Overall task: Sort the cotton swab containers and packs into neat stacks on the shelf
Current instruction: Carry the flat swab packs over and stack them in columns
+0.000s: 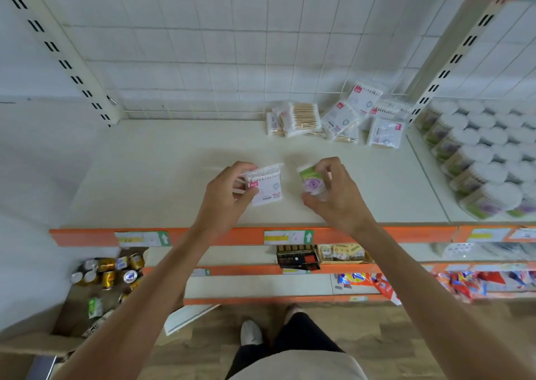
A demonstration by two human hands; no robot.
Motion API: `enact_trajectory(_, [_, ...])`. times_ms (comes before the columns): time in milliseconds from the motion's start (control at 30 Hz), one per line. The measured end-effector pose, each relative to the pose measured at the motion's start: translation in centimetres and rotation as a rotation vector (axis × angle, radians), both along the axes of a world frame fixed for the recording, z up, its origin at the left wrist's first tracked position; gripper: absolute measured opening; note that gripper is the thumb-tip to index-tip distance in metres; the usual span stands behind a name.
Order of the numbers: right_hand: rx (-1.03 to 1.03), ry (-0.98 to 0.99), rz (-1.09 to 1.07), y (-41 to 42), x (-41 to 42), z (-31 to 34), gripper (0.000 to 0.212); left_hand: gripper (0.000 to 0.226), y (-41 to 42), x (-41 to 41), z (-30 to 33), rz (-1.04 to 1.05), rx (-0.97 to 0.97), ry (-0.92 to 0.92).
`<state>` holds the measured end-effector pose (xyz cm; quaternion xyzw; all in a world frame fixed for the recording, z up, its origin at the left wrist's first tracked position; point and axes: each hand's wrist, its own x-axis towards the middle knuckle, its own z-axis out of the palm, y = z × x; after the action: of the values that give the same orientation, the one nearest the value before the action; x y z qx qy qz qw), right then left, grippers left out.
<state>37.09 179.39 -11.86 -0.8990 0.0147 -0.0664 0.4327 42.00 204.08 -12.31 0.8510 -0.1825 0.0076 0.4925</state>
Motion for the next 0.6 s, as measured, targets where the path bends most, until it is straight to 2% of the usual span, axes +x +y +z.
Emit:
enact_trajectory(200, [0.083,-0.038,-0.096,-1.9,-2.6,1.1,0.057,0.035,-2.2,-1.5,1.1,-0.08,0.009,0.04])
enact_trajectory(333, [0.12,-0.06,-0.121,-4.9,-4.6,2.7,0.068,0.036,-5.3,-2.1,2.8,-0.207,0.092,0.024])
enact_trajectory(600, [0.138,-0.166,-0.281,-16.2,-13.3,5.1,0.064,0.035,-19.3,-6.1,6.5,-0.429,0.109,-0.04])
